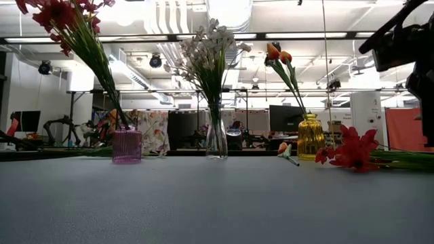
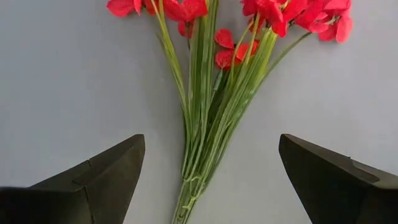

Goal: Sort flowers into vase by color
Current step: Put the red flower into the purple vase

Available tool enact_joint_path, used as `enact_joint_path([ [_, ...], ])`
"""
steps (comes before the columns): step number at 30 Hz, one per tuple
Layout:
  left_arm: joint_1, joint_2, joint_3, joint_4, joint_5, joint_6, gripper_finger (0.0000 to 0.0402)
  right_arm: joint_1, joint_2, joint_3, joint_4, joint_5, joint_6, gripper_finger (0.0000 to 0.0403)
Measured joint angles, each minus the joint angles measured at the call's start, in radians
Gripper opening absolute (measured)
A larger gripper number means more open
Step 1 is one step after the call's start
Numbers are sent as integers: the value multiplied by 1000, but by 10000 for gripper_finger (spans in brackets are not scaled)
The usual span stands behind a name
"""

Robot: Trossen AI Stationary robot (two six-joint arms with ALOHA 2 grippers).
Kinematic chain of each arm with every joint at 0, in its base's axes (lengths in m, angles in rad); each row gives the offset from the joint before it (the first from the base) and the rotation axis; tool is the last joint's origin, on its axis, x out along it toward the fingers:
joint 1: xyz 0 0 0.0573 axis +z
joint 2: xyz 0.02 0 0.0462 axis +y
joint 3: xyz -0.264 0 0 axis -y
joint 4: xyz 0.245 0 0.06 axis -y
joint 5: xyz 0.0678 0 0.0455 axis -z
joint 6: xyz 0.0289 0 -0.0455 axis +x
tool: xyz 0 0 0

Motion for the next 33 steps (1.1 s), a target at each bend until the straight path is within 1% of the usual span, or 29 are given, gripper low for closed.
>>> enact_joint_path([
  [10, 0, 0, -31, 0, 1, -32, 137, 0, 117, -8, 32, 0, 8, 364],
  [20, 0, 0, -34, 1, 0, -71, 137, -1, 149, -12, 37, -6, 39, 363],
  [22, 0, 0, -35, 1, -1, -83, 137, -1, 149, -12, 46, -6, 44, 356],
  [24, 0, 0, -35, 1, -5, -89, 137, -1, 149, -12, 57, -6, 44, 338],
  [26, 0, 0, -35, 1, -5, -97, 137, -1, 149, -12, 63, -2, 44, 311],
  [33, 0, 0, -35, 1, -7, -109, 137, -1, 149, -12, 66, 14, 49, 198],
])
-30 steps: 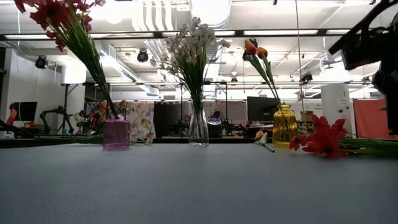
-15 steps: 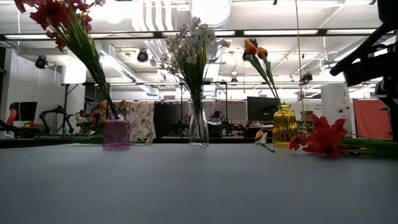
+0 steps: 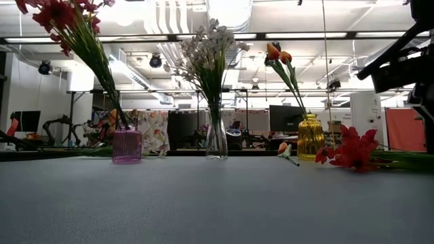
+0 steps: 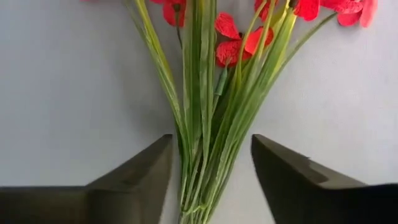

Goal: Sort flowers into vase by color
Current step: Put the red flower into the purple vase

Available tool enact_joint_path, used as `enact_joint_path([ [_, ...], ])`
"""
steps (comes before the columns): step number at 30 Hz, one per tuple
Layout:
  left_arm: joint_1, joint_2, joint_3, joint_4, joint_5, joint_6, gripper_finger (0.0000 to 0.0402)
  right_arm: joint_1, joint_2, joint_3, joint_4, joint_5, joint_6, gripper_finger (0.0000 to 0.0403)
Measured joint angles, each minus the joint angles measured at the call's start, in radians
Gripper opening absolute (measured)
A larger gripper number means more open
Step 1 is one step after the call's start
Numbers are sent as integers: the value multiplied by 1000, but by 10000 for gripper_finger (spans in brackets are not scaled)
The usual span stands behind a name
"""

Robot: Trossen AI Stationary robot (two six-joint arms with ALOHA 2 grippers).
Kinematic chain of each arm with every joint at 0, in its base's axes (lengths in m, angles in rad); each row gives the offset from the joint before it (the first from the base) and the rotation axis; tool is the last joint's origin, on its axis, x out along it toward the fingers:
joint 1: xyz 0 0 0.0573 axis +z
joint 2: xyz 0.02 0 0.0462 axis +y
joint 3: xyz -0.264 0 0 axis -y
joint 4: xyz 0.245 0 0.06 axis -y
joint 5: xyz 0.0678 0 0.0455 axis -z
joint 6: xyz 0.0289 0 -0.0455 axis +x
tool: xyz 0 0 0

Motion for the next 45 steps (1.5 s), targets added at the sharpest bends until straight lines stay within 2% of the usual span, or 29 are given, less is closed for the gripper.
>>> enact_joint_path([
  [4, 0, 0, 0, 3, -7, -2, 137, 0, 0, 0, 3, 5, 0, 138],
  [13, 0, 0, 0, 6, -132, -92, 137, -1, -6, 0, 6, 6, -3, 32],
  [19, -10, 1, -11, 5, -132, -132, 137, 0, -62, 20, 8, 9, -35, 14],
  [24, -31, 1, -23, 7, -134, -156, 137, 0, -154, 27, 74, 95, -96, 14],
  [29, -63, 2, -25, 7, -251, -170, 137, -13, -240, 27, 313, 165, -282, 13],
  [35, -114, -5, -23, 6, -417, -188, 137, -66, -272, 27, 711, 188, -627, 13],
  [40, -136, -9, -23, -4, -412, -209, 137, -136, -236, 27, 1023, 189, -908, 13],
  [45, -142, -9, -23, -33, -342, -194, 137, -233, -170, 27, 1339, 133, -1120, 13],
])
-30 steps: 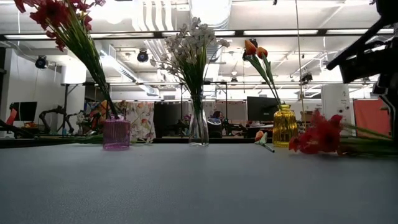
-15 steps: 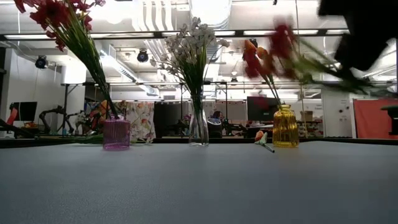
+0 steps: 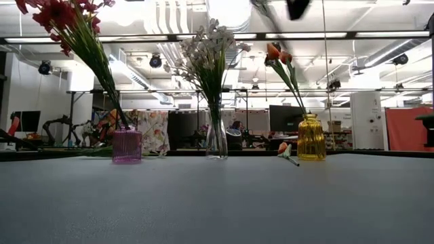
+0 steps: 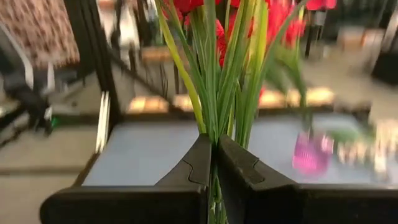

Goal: Sort flowers into vase by color
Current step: Put the red flower into the purple vase

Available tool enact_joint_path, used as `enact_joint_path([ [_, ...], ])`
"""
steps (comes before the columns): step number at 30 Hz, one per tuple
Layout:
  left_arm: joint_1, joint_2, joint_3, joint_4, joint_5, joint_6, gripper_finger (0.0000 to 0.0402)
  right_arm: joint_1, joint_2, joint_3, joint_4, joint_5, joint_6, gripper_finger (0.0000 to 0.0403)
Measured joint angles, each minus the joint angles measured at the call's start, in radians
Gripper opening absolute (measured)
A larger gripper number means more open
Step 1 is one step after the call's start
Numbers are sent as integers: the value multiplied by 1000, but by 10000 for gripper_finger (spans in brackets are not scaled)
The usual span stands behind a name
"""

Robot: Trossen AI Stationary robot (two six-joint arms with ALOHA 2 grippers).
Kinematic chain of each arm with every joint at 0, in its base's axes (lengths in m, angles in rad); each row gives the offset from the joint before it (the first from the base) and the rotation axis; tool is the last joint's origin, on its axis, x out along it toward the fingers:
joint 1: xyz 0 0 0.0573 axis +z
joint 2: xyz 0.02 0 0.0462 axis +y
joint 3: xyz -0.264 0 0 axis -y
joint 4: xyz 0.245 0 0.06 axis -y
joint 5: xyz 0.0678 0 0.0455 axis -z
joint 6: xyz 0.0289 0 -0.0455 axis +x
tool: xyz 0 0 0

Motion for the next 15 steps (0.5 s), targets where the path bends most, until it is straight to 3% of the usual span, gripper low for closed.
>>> enact_joint_path([
  [8, -8, -7, -5, -37, 4, 11, 137, -194, 154, 14, 464, -275, -89, 13],
  [15, -27, -28, -6, -176, 1, -60, 137, -296, 322, 134, 605, -295, -173, 13],
])
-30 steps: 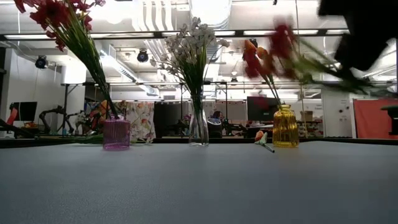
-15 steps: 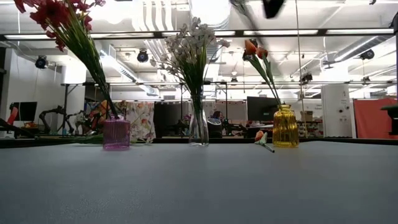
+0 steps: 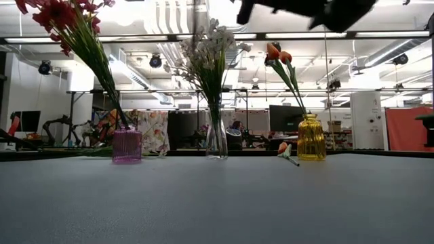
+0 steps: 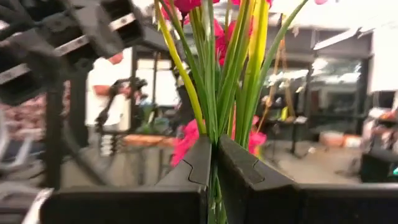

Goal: Sort flowers into vase by color
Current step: Put the red flower into the purple vase

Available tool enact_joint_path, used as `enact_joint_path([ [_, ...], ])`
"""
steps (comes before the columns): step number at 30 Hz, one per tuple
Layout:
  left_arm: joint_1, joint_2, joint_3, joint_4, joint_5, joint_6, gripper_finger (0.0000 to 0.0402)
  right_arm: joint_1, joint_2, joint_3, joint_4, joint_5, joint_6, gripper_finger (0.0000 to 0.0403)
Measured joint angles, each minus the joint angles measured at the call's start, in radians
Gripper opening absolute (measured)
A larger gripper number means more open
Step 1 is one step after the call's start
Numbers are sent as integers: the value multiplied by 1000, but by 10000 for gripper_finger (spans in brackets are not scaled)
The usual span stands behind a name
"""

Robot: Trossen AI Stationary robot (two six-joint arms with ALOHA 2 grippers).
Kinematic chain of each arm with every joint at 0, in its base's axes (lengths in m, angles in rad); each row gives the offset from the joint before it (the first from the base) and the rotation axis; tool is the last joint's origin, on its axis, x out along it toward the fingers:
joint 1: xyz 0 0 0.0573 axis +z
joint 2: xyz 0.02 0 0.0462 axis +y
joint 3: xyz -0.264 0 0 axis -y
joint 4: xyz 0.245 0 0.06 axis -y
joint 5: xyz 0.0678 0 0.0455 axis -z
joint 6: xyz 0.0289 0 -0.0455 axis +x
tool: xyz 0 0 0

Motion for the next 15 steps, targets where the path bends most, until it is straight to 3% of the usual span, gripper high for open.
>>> enact_joint_path([
  [11, -58, -6, -2, -367, 0, -337, 137, -134, 246, 328, 44, -172, -24, 13],
  [15, -87, -23, -23, -351, -2, -345, 137, -180, 328, 431, 45, -187, -8, 13],
])
